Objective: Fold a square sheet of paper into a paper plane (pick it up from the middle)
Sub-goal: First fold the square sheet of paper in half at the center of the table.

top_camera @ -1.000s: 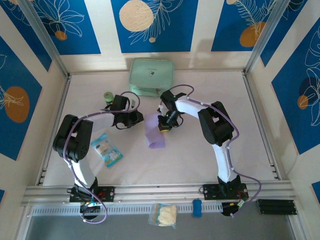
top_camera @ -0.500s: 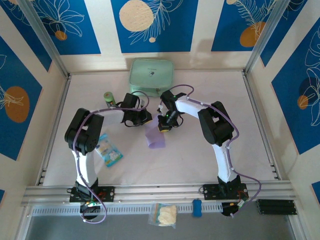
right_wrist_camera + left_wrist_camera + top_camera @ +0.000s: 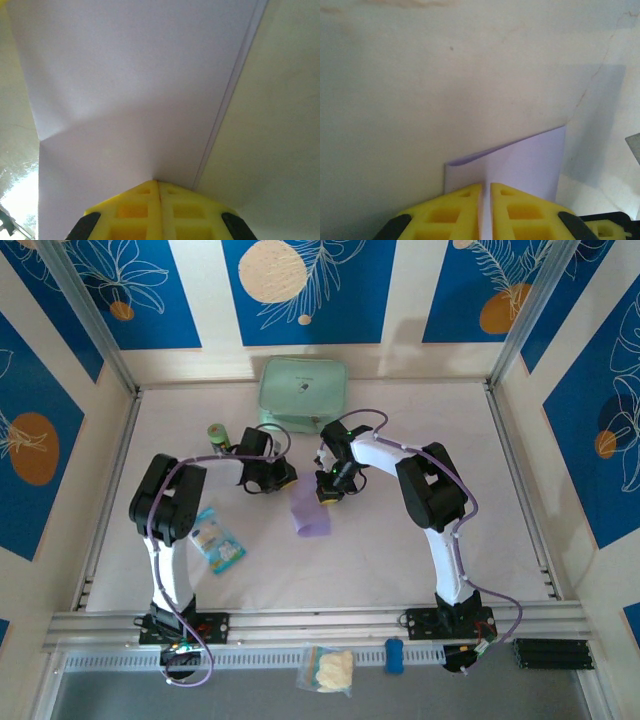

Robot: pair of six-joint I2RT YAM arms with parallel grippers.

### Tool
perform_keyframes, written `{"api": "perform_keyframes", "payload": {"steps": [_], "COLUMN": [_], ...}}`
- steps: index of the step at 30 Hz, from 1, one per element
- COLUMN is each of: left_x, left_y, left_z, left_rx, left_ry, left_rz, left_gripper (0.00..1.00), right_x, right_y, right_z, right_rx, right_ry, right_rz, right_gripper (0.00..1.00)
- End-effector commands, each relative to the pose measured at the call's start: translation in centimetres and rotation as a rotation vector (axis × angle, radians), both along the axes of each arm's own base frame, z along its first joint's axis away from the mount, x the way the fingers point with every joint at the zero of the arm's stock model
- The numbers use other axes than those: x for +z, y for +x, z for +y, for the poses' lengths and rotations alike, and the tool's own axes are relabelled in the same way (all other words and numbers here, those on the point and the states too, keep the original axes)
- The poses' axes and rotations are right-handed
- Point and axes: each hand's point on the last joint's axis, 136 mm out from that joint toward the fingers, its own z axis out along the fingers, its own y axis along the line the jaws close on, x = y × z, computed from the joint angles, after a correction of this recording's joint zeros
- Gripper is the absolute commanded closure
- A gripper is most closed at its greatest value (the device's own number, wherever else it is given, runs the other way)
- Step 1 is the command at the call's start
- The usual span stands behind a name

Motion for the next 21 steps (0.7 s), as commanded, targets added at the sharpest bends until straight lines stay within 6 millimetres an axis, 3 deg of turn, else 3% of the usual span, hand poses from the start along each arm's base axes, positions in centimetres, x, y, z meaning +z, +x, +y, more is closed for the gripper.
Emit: {"api": "perform_keyframes", "payload": {"steps": [1, 5, 11, 17, 21], "left_x": [-1.2, 0.0, 3.2, 2.7, 0.9], "left_y": [1.5, 2.5, 1.5, 0.9, 0.6], "left_z": [3.6, 3.4, -0.4, -1.3, -1.4], "left_rx": [0.057, 0.040, -0.056, -0.034, -0.031], "left_ry": [0.101, 0.112, 0.057, 0.081, 0.085], "left_rz": [-0.010, -0.029, -0.098, -0.091, -0.040], "left_gripper": [0.85, 0.84, 0.83, 0.83, 0.84], "right_x": [-8.3, -8.2, -8.3, -8.7, -8.6], "right_y": [-3.3, -3.3, -3.3, -3.7, -3.6], "right_z": [-9.5, -9.4, -9.1, -9.1, -9.1], "right_rx": [0.019, 0.022, 0.029, 0.036, 0.036], "right_ry": [-0.442, -0.441, -0.436, -0.439, -0.441], "right_rz": [0.120, 0.118, 0.118, 0.127, 0.124], "right_gripper": [0.98, 0.98, 0.98, 0.98, 0.98]}}
